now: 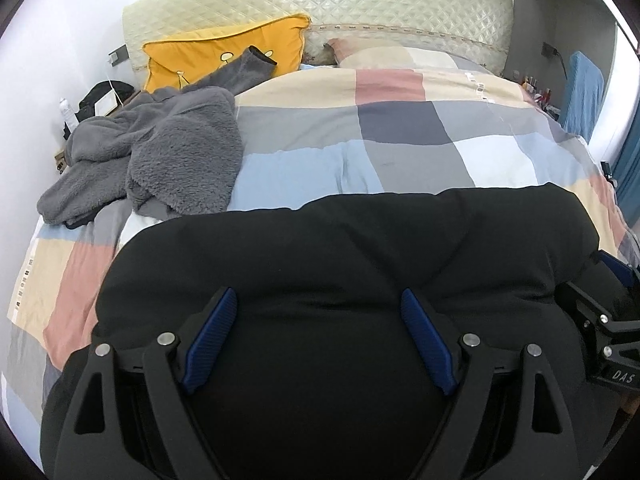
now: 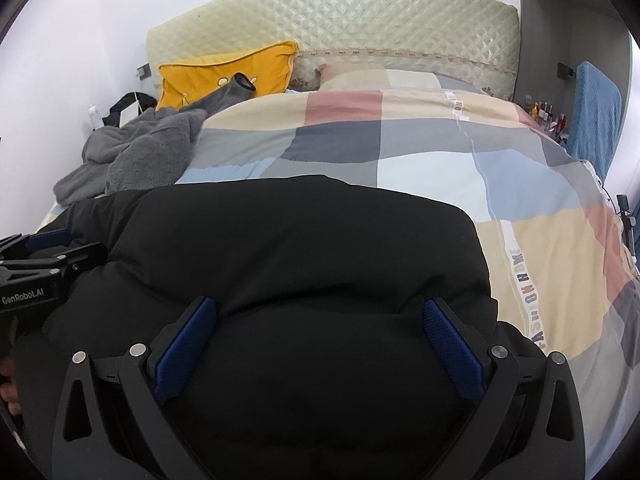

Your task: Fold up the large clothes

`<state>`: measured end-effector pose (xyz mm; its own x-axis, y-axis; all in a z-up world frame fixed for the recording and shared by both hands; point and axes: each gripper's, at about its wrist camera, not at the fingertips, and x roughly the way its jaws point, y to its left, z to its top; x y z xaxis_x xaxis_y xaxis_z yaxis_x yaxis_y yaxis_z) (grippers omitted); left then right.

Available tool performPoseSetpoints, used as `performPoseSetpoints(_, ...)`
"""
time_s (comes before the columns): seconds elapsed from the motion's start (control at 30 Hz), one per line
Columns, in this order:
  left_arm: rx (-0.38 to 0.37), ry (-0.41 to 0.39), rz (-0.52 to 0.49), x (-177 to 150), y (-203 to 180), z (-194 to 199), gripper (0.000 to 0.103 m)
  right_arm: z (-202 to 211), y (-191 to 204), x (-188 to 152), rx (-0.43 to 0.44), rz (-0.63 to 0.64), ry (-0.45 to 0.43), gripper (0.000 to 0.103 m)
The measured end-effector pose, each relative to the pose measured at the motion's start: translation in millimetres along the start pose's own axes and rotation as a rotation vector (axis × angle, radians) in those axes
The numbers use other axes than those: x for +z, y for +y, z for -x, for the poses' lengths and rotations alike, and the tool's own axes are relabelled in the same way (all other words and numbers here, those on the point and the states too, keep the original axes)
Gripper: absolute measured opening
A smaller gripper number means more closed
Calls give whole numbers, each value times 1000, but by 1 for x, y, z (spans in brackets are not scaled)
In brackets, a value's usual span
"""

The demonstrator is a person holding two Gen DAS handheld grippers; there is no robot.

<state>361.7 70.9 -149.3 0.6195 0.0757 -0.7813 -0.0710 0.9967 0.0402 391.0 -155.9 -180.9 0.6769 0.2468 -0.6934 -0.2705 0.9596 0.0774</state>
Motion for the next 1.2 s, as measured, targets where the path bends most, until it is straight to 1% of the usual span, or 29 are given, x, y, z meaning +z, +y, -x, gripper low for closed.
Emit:
performPoseSetpoints(0.13, 8, 2, 5, 1, 12, -1, 85, 0, -8, 0, 5, -20, 7, 103)
performPoseSetpoints(0.23, 5, 12, 35, 0, 26, -3, 85, 2, -14, -1, -4, -32, 7, 103)
performPoseSetpoints(0.4, 71, 11, 36, -4, 40, -4, 85, 6, -30, -6, -27, -49, 15, 103)
performPoseSetpoints(0.57, 91, 27, 61, -7, 58, -9, 85, 8, -58, -14, -58, -107, 37, 103)
performPoseSetpoints(0.63, 78, 27, 69, -9, 65, -9, 85, 9, -71, -19, -61, -138, 43, 103)
performPoseSetpoints(0.7, 82, 26, 68, -11, 70, -9, 85, 12, -81, -22, -70, -155, 47, 103)
performPoseSetpoints(0.77, 50, 22, 86, -13, 75, -7, 85, 17, -86, -23, -71, -174, 39, 103)
performPoseSetpoints(0.83, 32, 22, 91, -14, 76, -3, 85, 23, -86, -21, -100, -188, 26, 103)
performPoseSetpoints(0.9, 58, 13, 81, -13, 74, 5, 85, 29, -79, -16, -110, -167, 21, 103)
performPoseSetpoints(0.97, 94, -2, 49, -12, 68, 15, 85, 44, -72, -8, -110, -140, -6, 103)
performPoseSetpoints(1.0, 98, -7, 43, -12, 65, 20, 85, 52, -71, -5, -111, -143, -21, 103)
performPoseSetpoints(1.17, 28, -61, 55, -6, 55, 68, 85, 112, -69, 13, -43, -174, -111, 103)
performPoseSetpoints(1.2, 0, -75, 65, -5, 55, 82, 85, 126, -66, 17, -39, -173, -130, 103)
